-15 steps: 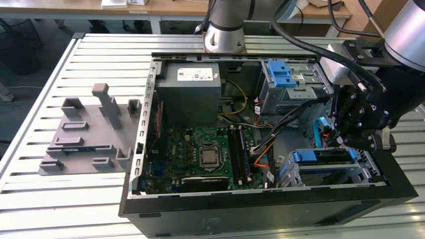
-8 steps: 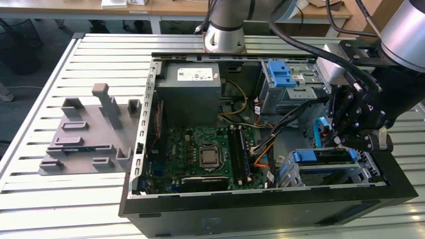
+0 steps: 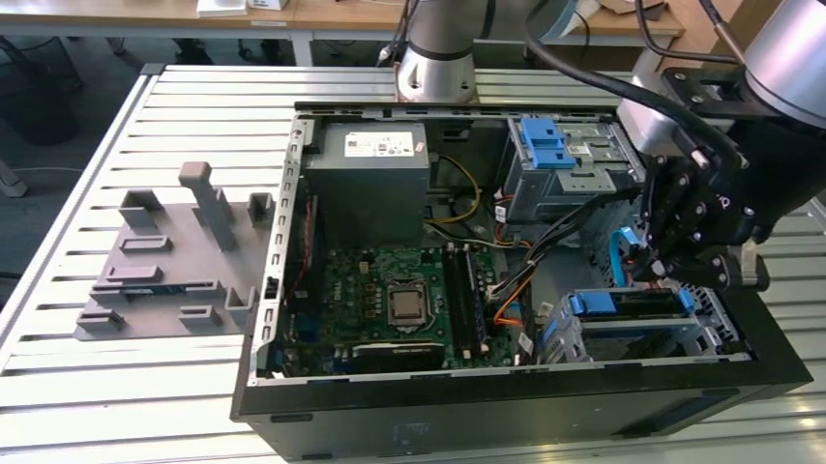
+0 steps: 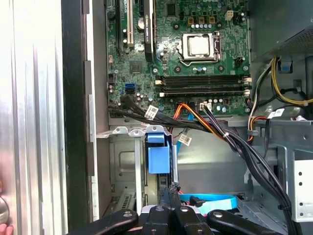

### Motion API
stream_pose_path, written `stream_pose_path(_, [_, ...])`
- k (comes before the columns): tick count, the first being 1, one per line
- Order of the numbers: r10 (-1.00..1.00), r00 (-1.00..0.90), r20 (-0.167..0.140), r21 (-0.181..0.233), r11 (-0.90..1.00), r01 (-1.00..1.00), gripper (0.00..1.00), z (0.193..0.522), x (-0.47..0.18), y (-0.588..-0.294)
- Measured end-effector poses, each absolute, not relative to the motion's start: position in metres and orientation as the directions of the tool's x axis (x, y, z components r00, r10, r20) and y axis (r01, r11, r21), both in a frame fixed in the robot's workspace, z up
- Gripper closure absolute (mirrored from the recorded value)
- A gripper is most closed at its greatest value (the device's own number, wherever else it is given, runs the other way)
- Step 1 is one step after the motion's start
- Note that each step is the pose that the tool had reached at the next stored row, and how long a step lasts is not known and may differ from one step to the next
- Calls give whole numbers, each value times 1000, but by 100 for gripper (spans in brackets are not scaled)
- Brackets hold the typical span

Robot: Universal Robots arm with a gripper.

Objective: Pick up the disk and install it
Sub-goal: 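Insert the second disk wire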

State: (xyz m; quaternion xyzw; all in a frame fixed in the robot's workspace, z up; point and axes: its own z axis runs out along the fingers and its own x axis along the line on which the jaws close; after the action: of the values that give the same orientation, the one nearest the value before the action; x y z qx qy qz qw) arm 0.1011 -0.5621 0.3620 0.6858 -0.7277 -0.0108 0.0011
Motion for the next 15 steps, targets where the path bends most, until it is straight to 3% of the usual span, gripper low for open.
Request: stream_pose_path(15, [-998,-59,-13,17,58,-998,89,377,100,-560])
